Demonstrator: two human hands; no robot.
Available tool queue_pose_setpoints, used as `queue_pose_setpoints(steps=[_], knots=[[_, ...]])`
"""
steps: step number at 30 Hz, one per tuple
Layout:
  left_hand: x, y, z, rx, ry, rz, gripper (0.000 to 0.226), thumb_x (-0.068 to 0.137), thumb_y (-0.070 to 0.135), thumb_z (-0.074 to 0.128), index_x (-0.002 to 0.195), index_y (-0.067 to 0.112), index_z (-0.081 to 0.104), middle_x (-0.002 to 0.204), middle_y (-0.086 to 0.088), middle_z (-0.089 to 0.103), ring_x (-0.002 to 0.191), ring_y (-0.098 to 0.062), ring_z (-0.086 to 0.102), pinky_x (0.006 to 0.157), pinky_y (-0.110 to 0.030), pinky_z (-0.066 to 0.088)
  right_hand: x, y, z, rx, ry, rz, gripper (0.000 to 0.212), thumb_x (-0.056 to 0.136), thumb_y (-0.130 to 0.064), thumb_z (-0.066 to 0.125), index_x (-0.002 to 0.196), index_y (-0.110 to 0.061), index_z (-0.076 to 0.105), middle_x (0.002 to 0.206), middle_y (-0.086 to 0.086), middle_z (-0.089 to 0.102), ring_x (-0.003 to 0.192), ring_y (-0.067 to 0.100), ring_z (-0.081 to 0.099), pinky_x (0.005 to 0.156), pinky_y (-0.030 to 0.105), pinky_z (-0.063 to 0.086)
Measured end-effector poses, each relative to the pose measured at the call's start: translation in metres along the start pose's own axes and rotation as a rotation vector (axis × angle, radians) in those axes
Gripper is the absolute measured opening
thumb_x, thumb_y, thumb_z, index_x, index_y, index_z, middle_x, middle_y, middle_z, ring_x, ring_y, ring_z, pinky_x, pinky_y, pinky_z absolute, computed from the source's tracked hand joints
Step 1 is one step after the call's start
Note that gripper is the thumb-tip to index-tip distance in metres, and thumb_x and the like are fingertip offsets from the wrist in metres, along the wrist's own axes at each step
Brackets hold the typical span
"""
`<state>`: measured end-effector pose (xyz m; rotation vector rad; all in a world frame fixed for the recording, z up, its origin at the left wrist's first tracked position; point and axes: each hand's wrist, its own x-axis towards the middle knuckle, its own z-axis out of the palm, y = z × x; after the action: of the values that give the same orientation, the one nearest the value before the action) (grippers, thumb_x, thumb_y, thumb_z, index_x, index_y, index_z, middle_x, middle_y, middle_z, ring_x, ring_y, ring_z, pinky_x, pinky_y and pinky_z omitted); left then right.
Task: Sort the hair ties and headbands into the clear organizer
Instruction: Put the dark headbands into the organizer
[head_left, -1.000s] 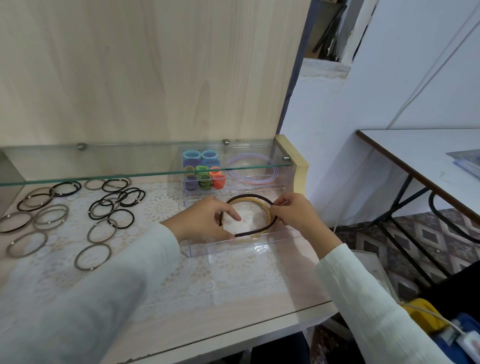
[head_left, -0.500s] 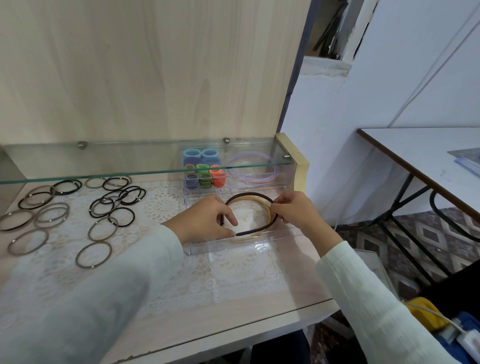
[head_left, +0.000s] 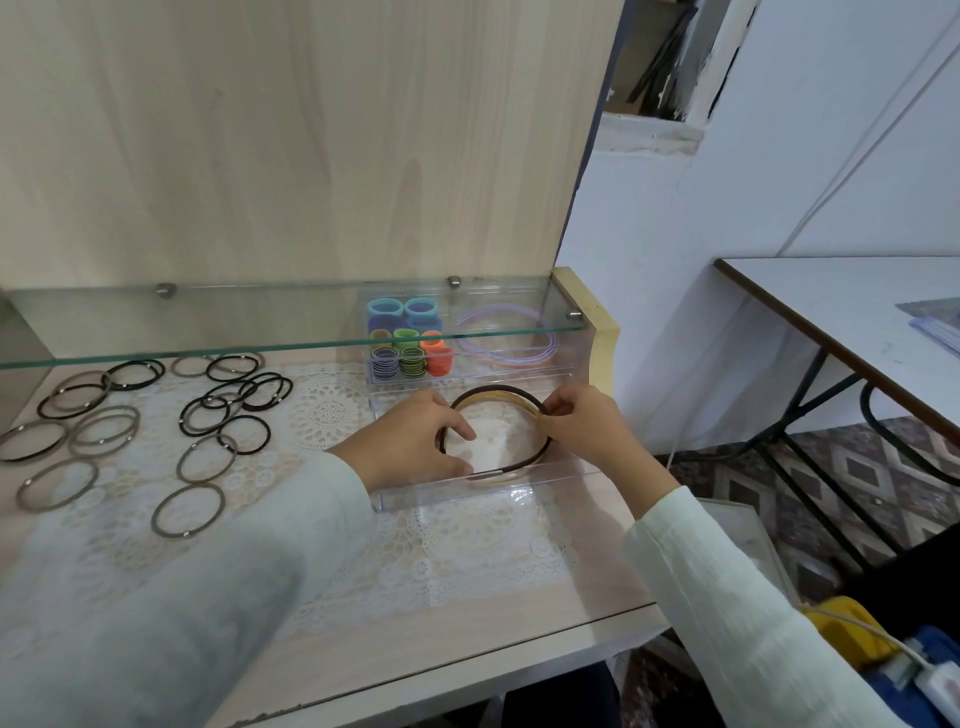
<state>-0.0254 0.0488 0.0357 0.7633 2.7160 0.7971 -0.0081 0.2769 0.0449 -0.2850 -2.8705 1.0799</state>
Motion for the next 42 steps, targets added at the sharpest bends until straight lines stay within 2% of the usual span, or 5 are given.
queue_pose_setpoints(steps=[8,16,23,35,42], knots=[[-0.0007,0.0011,0.0004,0.003,0.067,0.015,0.035,0.087,0.027,0.071,0.122,0.027,0.065,0.112,0.005,0.050,0.091,-0.008,0.048,0.083,-0.019,0.038,0.0011,-0.0012,0.0010,-0.092,0.001,-0.023,0.016,0.083,-0.017,0.066,0.093,-0.005,0.068,0.084,0.002,0.062,0.083,0.019,0.056,0.074,0.027,0.047],[-0.0042,0.0026,-0.0016,-0.021,0.099,0.021,0.039,0.080,0.020,0.076,0.117,0.024,0.067,0.088,0.007,0.050,0.074,-0.005,0.047,0.072,-0.020,0.039,0.0011,0.0003,0.0045,-0.084,0.008,-0.012,0.011,0.082,-0.014,0.065,0.092,-0.009,0.067,0.084,-0.001,0.061,0.082,0.015,0.053,0.059,0.015,0.038],[-0.0078,0.0063,-0.0017,0.030,0.108,0.033,0.058,0.077,0.026,0.078,0.132,0.029,0.057,0.109,0.005,0.057,0.098,-0.015,0.052,0.082,-0.023,0.040,-0.0004,-0.0011,0.0041,-0.102,0.003,-0.006,0.011,0.081,-0.011,0.064,0.091,-0.007,0.067,0.088,0.004,0.066,0.081,0.017,0.055,0.067,0.023,0.043],[-0.0047,0.0073,-0.0019,0.035,0.088,-0.012,0.056,0.079,0.033,0.077,0.131,0.025,0.058,0.113,0.003,0.054,0.096,-0.014,0.049,0.084,-0.025,0.039,0.0007,-0.0002,0.0039,-0.096,0.034,-0.055,0.008,0.081,-0.013,0.065,0.087,-0.006,0.065,0.081,0.001,0.061,0.076,0.014,0.050,0.057,0.011,0.035],[0.0001,0.0070,-0.0005,-0.222,0.242,-0.084,0.035,0.097,0.022,0.056,0.132,0.020,0.061,0.124,0.009,0.060,0.091,-0.005,0.060,0.087,-0.023,0.046,0.0027,-0.0016,0.0039,-0.005,0.050,-0.034,0.008,0.084,-0.016,0.065,0.083,-0.008,0.064,0.075,-0.001,0.058,0.072,0.014,0.050,0.057,0.014,0.036]])
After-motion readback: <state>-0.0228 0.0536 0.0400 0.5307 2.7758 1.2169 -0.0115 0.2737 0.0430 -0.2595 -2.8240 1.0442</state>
